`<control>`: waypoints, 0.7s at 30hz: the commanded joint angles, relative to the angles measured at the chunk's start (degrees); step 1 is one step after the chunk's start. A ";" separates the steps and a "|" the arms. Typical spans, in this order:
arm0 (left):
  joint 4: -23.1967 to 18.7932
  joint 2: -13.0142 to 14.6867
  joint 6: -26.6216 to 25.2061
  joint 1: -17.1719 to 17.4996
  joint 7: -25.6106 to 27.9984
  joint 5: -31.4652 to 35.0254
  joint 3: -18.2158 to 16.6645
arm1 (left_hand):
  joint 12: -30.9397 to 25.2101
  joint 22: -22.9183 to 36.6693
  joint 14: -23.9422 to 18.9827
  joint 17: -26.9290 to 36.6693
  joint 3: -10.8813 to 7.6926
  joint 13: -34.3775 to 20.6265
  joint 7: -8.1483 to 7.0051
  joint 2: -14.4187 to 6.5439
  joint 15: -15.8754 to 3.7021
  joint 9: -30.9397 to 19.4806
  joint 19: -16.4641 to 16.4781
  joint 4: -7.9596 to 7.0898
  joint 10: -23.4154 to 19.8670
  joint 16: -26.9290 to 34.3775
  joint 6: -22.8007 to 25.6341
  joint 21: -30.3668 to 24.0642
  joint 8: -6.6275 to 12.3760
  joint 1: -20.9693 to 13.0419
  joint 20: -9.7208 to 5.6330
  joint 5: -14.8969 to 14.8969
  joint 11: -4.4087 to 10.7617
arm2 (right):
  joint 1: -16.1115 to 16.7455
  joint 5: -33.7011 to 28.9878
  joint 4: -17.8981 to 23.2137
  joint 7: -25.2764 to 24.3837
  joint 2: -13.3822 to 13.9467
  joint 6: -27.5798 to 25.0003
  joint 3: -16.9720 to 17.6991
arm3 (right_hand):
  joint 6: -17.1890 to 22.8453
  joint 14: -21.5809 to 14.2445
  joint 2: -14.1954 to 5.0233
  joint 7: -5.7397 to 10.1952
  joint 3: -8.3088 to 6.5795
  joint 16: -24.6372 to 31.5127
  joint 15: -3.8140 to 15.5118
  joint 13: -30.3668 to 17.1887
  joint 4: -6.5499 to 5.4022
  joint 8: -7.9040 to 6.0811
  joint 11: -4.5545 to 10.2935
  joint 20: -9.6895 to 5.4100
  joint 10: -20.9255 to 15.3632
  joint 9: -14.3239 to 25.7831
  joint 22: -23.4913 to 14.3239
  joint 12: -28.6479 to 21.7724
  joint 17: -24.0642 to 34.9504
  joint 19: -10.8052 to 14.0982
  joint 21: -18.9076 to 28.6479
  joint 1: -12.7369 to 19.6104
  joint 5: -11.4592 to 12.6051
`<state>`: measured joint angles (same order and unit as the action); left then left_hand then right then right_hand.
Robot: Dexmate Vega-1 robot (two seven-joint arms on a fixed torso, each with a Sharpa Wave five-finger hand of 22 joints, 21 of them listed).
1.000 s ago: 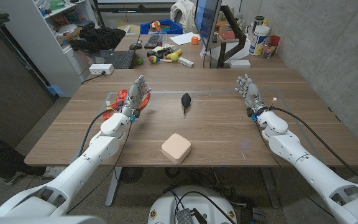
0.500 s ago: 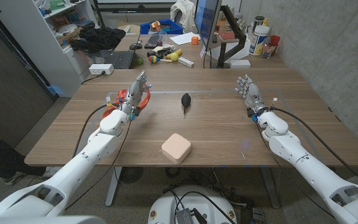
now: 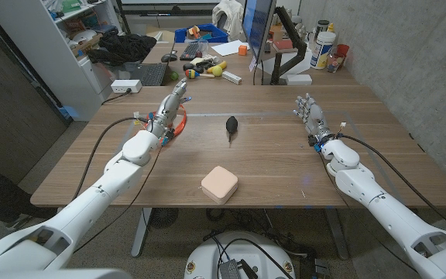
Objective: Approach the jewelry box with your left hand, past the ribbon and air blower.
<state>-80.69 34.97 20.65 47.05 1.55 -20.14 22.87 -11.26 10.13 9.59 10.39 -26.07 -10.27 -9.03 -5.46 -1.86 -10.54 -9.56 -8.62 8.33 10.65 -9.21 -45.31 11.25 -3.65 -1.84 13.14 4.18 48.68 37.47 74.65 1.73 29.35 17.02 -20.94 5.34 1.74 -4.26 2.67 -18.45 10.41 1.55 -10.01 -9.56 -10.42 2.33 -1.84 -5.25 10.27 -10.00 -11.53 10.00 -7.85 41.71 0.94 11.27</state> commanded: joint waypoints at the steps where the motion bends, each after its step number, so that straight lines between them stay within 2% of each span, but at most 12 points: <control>1: -4.11 3.38 1.95 -0.05 1.54 6.63 0.89 | -0.43 0.09 0.16 0.14 -0.19 -0.21 -0.18 -1.30 -0.53 -0.09 -4.88 0.30 -0.15 0.45 0.52 0.37 0.29 -0.74 -0.05 0.33 0.30 | 0.09 0.12 -0.06 0.27 0.00 0.27 0.07 | 0.42 0.19 -4.01 -0.19 -0.36 0.35 0.23 -0.32 -0.14 -0.46 -0.15 -2.20 -0.66 0.25 -0.24 -0.21 0.24 -0.21 -0.37 0.33 0.32; 21: -8.36 6.79 3.98 -0.35 2.79 14.36 1.56 | -0.42 0.08 -0.03 0.11 -0.31 -0.20 -0.19 -1.10 -0.96 -0.11 -4.79 0.46 -0.47 0.42 1.96 0.83 0.59 -1.15 -0.11 0.43 1.12 | 0.35 0.20 0.03 0.25 0.13 0.57 0.30 | 0.46 0.18 -4.02 -0.17 -0.34 0.35 0.20 -0.32 -0.16 -0.46 -0.07 -2.17 -0.66 0.25 -0.26 -0.19 0.23 -0.12 -0.71 0.28 0.32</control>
<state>-86.31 39.61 23.52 46.88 3.41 -10.29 24.07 -11.26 10.14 9.58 10.40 -26.31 -10.27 -8.91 -5.60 -1.86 -10.53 -9.56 -8.38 7.80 10.64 -7.65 -44.70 11.47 -4.32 -1.84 13.36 4.70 48.92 37.57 74.65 1.92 29.41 17.39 -20.77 5.33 1.74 -4.25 2.66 -18.44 10.41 1.55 -10.00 -9.56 -10.42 2.14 -1.84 -5.43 10.26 -10.00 -11.53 10.00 -7.85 41.26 0.94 11.27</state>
